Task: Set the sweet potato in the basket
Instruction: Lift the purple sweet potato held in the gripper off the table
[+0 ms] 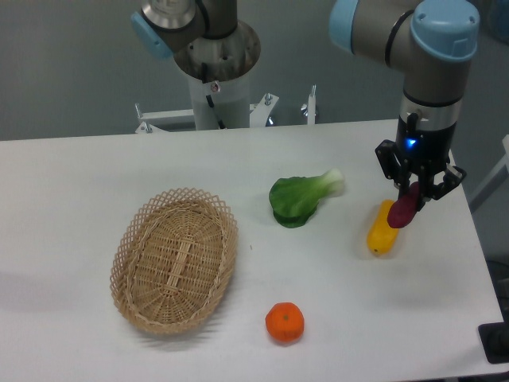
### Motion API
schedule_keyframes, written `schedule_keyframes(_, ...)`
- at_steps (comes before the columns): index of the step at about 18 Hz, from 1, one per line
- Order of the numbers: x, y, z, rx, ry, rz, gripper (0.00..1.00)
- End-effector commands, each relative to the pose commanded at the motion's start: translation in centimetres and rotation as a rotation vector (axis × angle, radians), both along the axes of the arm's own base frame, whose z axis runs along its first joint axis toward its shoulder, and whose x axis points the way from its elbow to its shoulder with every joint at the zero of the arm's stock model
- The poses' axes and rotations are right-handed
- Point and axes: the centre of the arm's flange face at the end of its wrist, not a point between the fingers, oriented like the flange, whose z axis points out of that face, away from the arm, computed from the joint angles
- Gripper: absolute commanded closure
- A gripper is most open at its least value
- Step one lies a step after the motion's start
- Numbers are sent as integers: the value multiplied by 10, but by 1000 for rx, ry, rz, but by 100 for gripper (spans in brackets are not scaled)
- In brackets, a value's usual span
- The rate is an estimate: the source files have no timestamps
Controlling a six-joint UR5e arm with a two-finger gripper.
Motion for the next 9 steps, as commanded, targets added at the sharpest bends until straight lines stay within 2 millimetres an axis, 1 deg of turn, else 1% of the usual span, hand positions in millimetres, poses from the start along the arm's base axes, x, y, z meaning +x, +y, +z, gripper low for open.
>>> schedule_keyframes(2,3,1,-4,-2,-8,-3,77)
schedule_keyframes(4,13,3,11,13,7,13,77)
schedule_keyframes(5,15,3,13,22,4,38,77)
schedule_keyframes(6,19,7,11,29,-7,49,77)
schedule_keyframes(7,31,20,11,39,-15,39,77)
schedule_keyframes(8,41,31,5,40,-31,39,77)
schedule_keyframes(9,48,37,3,46,-40,54,77)
